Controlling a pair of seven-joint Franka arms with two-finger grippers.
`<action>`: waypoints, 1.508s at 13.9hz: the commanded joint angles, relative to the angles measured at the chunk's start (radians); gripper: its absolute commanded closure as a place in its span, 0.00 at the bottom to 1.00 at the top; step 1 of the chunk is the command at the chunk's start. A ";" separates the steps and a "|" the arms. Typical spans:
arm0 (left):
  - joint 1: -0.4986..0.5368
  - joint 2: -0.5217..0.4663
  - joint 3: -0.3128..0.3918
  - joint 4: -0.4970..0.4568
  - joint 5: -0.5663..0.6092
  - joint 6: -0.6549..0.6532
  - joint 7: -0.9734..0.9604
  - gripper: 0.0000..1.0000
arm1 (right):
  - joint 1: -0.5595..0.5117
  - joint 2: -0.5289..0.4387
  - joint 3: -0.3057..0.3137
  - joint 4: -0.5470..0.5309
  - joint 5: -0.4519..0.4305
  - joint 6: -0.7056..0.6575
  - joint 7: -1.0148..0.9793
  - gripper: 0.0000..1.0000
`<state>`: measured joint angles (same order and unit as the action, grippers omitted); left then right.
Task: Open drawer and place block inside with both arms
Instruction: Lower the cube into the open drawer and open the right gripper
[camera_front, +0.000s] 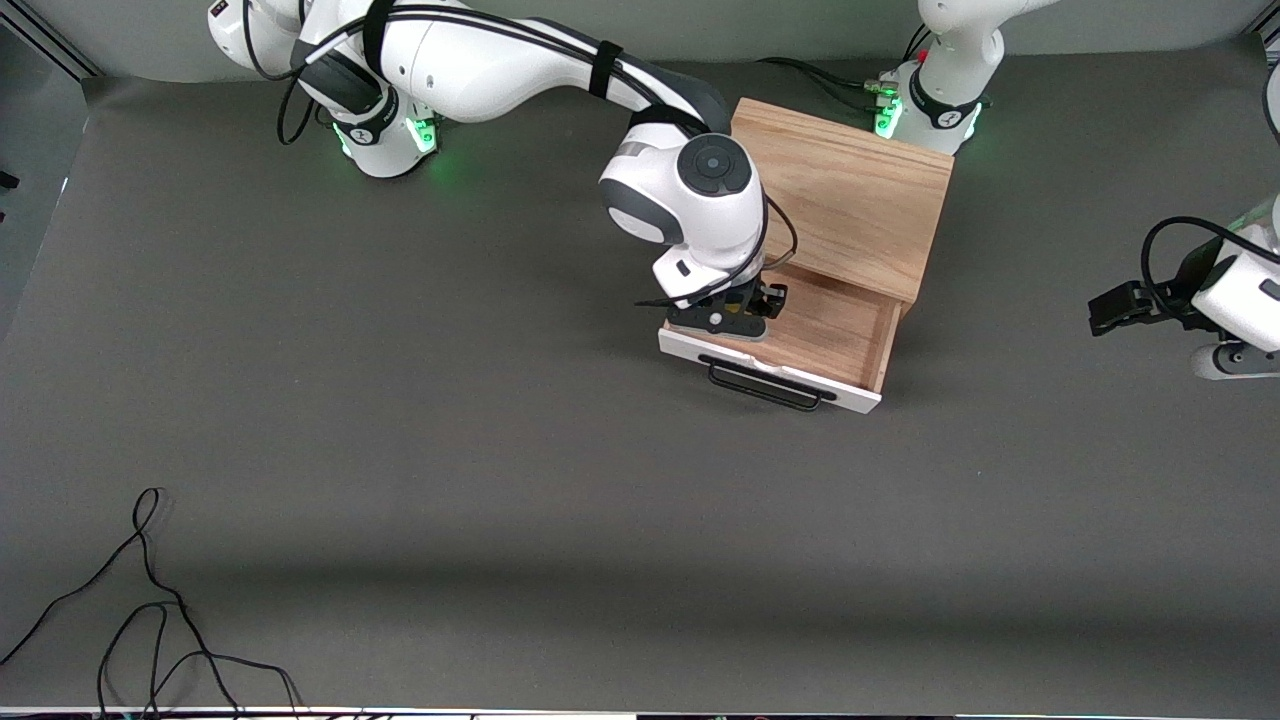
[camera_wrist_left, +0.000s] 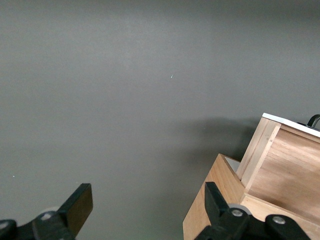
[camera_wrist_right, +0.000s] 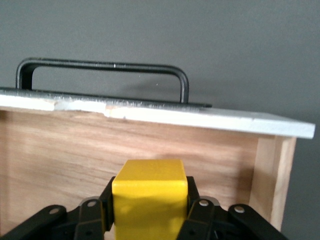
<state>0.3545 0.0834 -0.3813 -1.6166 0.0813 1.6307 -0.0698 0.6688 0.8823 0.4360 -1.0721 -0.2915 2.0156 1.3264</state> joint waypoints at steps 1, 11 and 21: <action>-0.002 -0.040 0.005 -0.026 -0.020 0.015 0.028 0.00 | 0.023 0.017 -0.006 -0.006 -0.049 0.012 0.051 0.59; -0.364 -0.042 0.340 0.003 -0.023 -0.012 0.054 0.00 | 0.025 0.007 -0.003 -0.011 -0.103 0.014 0.076 0.00; -0.397 -0.042 0.403 0.020 -0.060 -0.034 0.093 0.00 | -0.204 -0.288 -0.005 -0.023 0.085 -0.198 -0.056 0.00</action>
<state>-0.0214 0.0531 0.0031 -1.6082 0.0327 1.6219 0.0072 0.5400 0.6848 0.4336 -1.0552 -0.2946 1.8700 1.3254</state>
